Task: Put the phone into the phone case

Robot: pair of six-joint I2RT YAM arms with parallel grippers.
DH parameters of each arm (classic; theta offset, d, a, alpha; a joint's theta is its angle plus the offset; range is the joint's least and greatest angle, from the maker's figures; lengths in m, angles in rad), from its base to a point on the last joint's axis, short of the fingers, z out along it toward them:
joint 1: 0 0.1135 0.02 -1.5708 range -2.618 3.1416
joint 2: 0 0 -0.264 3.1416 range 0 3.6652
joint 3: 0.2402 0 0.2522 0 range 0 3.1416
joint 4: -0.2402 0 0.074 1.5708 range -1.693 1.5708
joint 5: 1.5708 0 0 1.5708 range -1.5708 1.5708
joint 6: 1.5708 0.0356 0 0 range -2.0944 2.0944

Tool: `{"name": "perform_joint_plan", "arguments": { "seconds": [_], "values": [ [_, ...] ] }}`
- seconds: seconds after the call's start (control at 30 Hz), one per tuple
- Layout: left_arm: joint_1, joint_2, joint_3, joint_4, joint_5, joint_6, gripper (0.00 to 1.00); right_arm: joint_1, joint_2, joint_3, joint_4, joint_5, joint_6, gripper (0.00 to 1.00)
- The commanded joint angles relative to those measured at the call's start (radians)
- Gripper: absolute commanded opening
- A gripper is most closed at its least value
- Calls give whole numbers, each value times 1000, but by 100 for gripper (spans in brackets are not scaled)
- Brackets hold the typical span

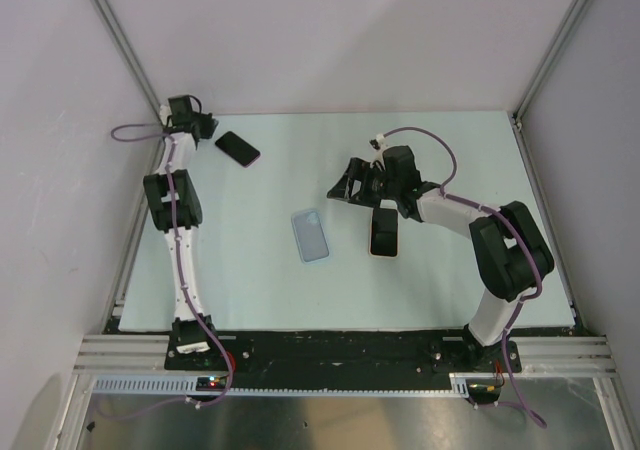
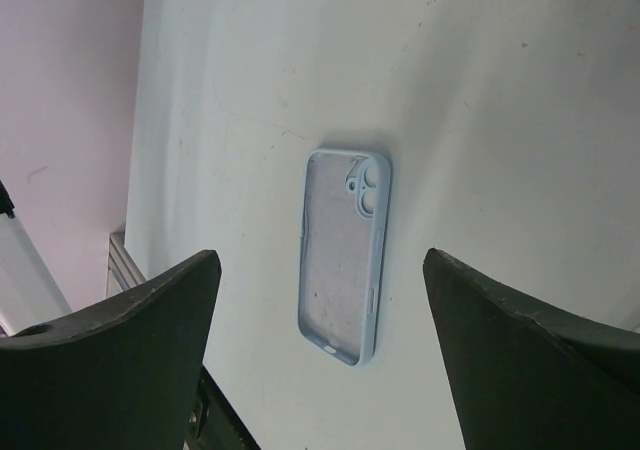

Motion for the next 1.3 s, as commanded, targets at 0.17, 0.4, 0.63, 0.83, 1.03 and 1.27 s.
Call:
{"name": "perform_joint_plan", "arguments": {
  "seconds": [0.17,0.4,0.63,0.83,1.03,1.27],
  "values": [
    [9,-7,-58,27,36,-102,0,-15,11,42,13,-20,-7,88],
    [6,-53,-136,20,51,-107,0,-20,5,41,10,-28,-2,87],
    [-11,-69,-147,-27,67,-93,0,-24,-11,36,2,-34,-1,87],
    [-27,-106,-199,-65,72,-79,0,-33,-33,18,0,-36,2,87],
    [-47,-122,-213,-104,102,-39,0,-44,-62,-9,3,-35,5,87],
    [-77,-177,-304,-119,114,-26,0,-58,-107,-48,6,-32,8,87]
  ]
}}
